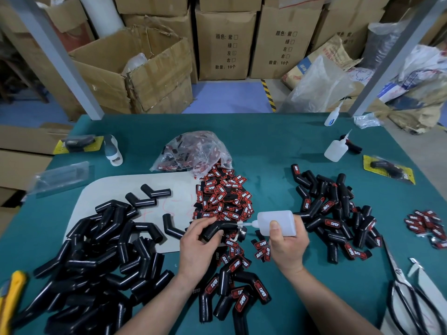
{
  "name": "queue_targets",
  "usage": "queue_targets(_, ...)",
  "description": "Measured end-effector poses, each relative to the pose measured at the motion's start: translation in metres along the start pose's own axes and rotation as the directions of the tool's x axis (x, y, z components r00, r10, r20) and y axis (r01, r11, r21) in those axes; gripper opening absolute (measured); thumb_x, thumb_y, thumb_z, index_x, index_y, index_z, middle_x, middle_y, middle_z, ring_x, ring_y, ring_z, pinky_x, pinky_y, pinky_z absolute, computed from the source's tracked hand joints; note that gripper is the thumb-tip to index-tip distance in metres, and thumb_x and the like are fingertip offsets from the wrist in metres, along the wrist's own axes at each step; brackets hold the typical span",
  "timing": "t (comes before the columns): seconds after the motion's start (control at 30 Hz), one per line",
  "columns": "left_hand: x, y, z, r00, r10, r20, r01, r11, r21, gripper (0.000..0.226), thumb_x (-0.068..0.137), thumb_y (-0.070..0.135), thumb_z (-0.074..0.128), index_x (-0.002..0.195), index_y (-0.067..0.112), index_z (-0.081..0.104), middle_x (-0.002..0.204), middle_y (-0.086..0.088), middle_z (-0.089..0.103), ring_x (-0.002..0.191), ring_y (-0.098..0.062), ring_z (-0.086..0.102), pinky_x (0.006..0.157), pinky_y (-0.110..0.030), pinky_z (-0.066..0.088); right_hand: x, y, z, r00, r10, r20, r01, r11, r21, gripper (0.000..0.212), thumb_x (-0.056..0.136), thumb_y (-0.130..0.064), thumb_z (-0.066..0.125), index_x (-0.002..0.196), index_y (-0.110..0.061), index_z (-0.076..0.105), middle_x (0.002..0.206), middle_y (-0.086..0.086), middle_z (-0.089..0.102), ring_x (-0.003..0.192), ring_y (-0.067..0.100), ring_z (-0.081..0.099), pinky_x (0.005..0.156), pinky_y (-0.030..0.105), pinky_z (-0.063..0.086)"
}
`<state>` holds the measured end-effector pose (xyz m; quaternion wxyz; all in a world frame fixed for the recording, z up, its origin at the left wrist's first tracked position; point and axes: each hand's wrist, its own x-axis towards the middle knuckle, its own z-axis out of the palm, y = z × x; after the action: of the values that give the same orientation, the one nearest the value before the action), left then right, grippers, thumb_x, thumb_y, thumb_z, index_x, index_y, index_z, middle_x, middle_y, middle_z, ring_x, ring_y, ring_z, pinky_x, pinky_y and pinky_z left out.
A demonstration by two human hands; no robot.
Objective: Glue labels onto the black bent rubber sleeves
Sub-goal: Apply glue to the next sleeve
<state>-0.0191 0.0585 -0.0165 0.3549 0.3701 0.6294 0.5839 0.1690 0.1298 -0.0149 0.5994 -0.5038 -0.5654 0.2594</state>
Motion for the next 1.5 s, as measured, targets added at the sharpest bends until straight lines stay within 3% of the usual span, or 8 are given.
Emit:
queue_targets(0.27,0.001,-0.0025,-0.0007,1.0,0.004,0.004,-0.004,1.0,0.027,0.042,0.084,0.0,0.081,0.105,0.036,0.074,0.111,0.02,0.069,0.103,0.001,0.068,0.079,-0.005,0.051,-0.0014,-0.0006,-0.0001,1.0,-0.017,0.025,0.018,1.0,-0.003,0.029,0.078,-0.041,0.061,0.08,-0.013,0.053,0.064,-0.013,0.053,0.06,-0.009,0.053,0.047,0.017,0.039)
queue_targets(0.43,0.0012,-0.0026,-0.001,1.0,0.007,-0.001,-0.007,0.999,0.048,0.041,0.084,0.0,0.081,0.106,0.034,0.074,0.111,0.022,0.069,0.105,0.001,0.067,0.082,-0.006,0.05,0.0002,-0.0017,-0.0001,1.0,-0.016,0.027,0.016,1.0,-0.003,0.026,0.079,-0.039,0.061,0.08,-0.014,0.053,0.064,-0.015,0.053,0.06,-0.009,0.054,0.048,0.009,0.037)
queue_targets(0.67,0.0006,-0.0013,-0.0002,1.0,0.013,-0.015,-0.013,0.999,0.04,0.039,0.084,-0.002,0.081,0.105,0.029,0.076,0.11,0.014,0.07,0.104,0.0,0.067,0.08,-0.006,0.05,-0.0014,-0.0007,0.0002,1.0,-0.004,0.004,0.004,1.0,-0.016,0.027,0.076,-0.043,0.062,0.078,-0.018,0.052,0.061,-0.013,0.051,0.058,-0.008,0.051,0.049,0.018,0.039)
queue_targets(0.8,0.0002,0.0002,-0.0007,1.0,0.006,-0.017,-0.005,0.999,0.044,0.038,0.084,-0.002,0.08,0.106,0.028,0.075,0.112,0.009,0.07,0.103,0.002,0.067,0.079,-0.005,0.05,-0.0002,-0.0028,-0.0005,1.0,-0.015,0.009,0.015,1.0,-0.017,0.026,0.077,-0.041,0.061,0.079,-0.017,0.053,0.062,-0.015,0.051,0.06,-0.01,0.053,0.049,0.008,0.037)
queue_targets(1.07,-0.0007,0.003,-0.0012,1.0,0.003,-0.023,-0.002,1.0,0.026,0.038,0.085,-0.004,0.079,0.106,0.028,0.074,0.112,0.005,0.069,0.099,0.002,0.068,0.074,-0.006,0.053,0.0021,-0.0068,-0.0012,0.999,-0.028,0.032,0.028,0.999,-0.018,0.024,0.078,-0.038,0.061,0.081,-0.016,0.052,0.064,-0.018,0.051,0.063,-0.013,0.054,0.051,0.001,0.034)
queue_targets(1.33,-0.0005,0.0025,-0.0022,0.999,0.019,-0.029,-0.018,0.999,0.042,0.04,0.086,-0.003,0.079,0.106,0.032,0.073,0.108,0.022,0.067,0.1,0.002,0.067,0.075,-0.005,0.052,0.0037,-0.0067,-0.0018,0.999,-0.025,0.019,0.026,1.0,-0.016,0.023,0.078,-0.038,0.061,0.081,-0.017,0.052,0.064,-0.018,0.051,0.063,-0.014,0.055,0.053,-0.001,0.034)
queue_targets(1.5,0.0,0.005,-0.0007,0.996,0.048,-0.071,-0.042,0.996,0.083,0.038,0.084,-0.009,0.077,0.106,0.023,0.073,0.111,0.003,0.068,0.1,0.007,0.065,0.079,-0.003,0.049,0.0053,-0.0035,-0.0014,1.0,-0.017,0.006,0.017,1.0,-0.024,0.024,0.077,-0.038,0.061,0.08,-0.017,0.052,0.064,-0.017,0.051,0.062,-0.013,0.053,0.053,0.001,0.034)
